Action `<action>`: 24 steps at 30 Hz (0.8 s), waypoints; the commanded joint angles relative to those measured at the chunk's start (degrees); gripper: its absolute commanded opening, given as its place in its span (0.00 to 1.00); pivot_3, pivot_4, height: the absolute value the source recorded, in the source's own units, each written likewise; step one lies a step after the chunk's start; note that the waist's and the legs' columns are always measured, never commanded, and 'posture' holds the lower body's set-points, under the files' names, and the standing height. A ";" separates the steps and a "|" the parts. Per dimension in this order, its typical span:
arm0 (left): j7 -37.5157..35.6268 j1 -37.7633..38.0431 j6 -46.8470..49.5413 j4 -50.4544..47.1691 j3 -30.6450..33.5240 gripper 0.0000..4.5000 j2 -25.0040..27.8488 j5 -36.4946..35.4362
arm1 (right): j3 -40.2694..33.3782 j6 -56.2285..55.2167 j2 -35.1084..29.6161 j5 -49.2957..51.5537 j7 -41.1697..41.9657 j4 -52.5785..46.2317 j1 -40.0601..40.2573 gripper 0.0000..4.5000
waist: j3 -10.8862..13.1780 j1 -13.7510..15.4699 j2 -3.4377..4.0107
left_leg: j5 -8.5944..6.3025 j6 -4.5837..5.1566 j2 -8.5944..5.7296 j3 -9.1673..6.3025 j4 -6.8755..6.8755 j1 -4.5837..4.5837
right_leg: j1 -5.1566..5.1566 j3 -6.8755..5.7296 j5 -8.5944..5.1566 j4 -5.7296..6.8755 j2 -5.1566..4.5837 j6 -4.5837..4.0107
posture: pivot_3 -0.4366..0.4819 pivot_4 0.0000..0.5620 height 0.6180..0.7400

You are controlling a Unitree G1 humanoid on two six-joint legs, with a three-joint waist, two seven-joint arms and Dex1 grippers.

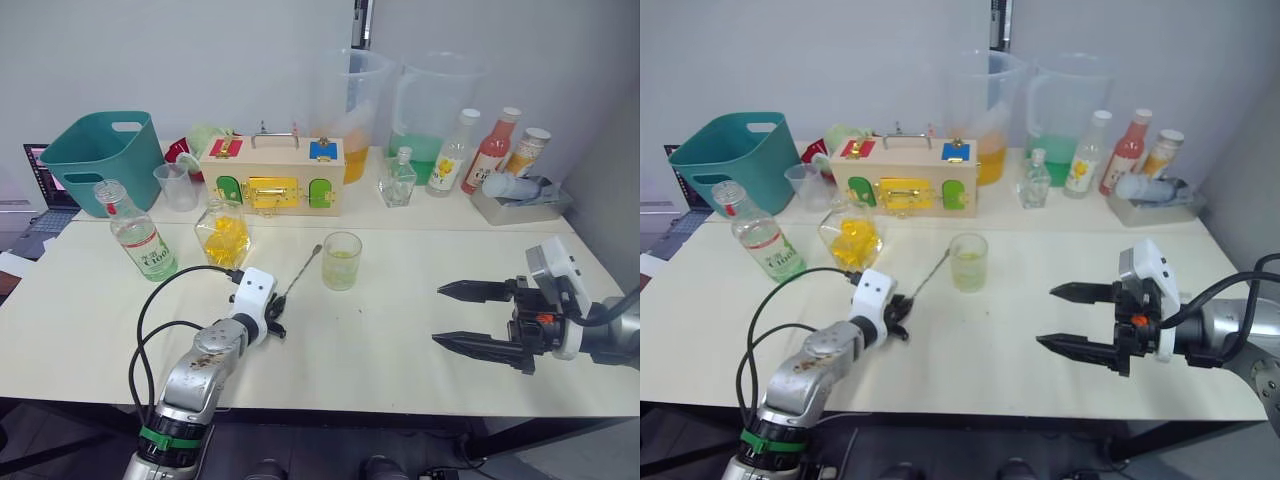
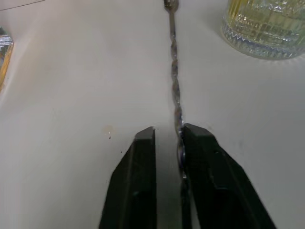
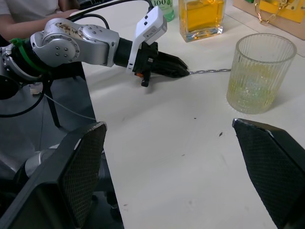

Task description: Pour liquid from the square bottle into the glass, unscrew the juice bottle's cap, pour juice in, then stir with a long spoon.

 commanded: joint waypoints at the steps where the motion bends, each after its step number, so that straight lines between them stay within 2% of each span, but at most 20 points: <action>1: -2.70 1.29 -1.04 -1.15 1.44 0.01 2.03 -0.25 | 0.42 -1.39 -0.30 -0.68 0.49 0.20 -1.04 1.00 | 0.00 -0.21 0.00 | 0.00 0.00 0.00 0.00 -0.01 0.02 | 0.00 0.01 0.00 0.01 0.00 0.00 | 0.48 0.27 1.00; 7: -9.93 5.75 -4.69 -5.54 5.35 0.01 9.28 -1.90 | 4.40 -4.72 0.10 -5.64 2.11 3.33 -2.29 1.00 | 0.01 -0.64 -0.02 | 0.00 0.00 0.05 0.01 -0.06 0.02 | -0.06 0.01 -0.01 0.02 0.03 -0.01 | 0.48 0.27 1.00; 12: -20.80 11.36 -10.99 -6.48 8.54 0.01 17.07 -4.32 | 6.00 -5.80 0.69 -6.68 3.26 4.74 -3.54 1.00 | 0.02 -0.30 -0.01 | 0.00 0.00 0.04 0.02 -0.06 -0.03 | -0.08 0.00 -0.01 -0.03 0.00 -0.02 | 0.48 0.27 1.00; 17: -30.48 14.25 -19.69 -1.35 10.02 0.01 24.10 -4.30 | 6.82 -6.16 0.99 -7.88 3.53 5.31 -4.13 1.00 | 0.03 -0.09 0.01 | -0.01 -0.01 0.05 0.03 -0.09 -0.06 | -0.10 -0.02 -0.02 -0.11 -0.02 -0.03 | 0.48 0.27 1.00; 23: -35.07 13.43 -23.36 7.02 9.67 0.01 27.74 -2.86 | 7.14 -6.11 1.89 -8.39 2.75 4.78 -4.12 1.00 | 0.03 -0.16 0.01 | -0.01 0.00 0.07 0.03 -0.11 -0.08 | -0.10 -0.04 -0.02 -0.15 -0.01 -0.03 | 0.48 0.27 1.00; 24: -35.95 13.09 -22.98 8.13 9.72 0.07 27.92 -3.41 | 7.27 -6.06 2.16 -8.51 2.35 4.45 -4.02 1.00 | 0.02 -0.16 0.01 | -0.01 0.00 0.07 0.03 -0.12 -0.06 | -0.10 -0.04 -0.02 -0.15 -0.01 -0.03 | 0.48 0.27 1.00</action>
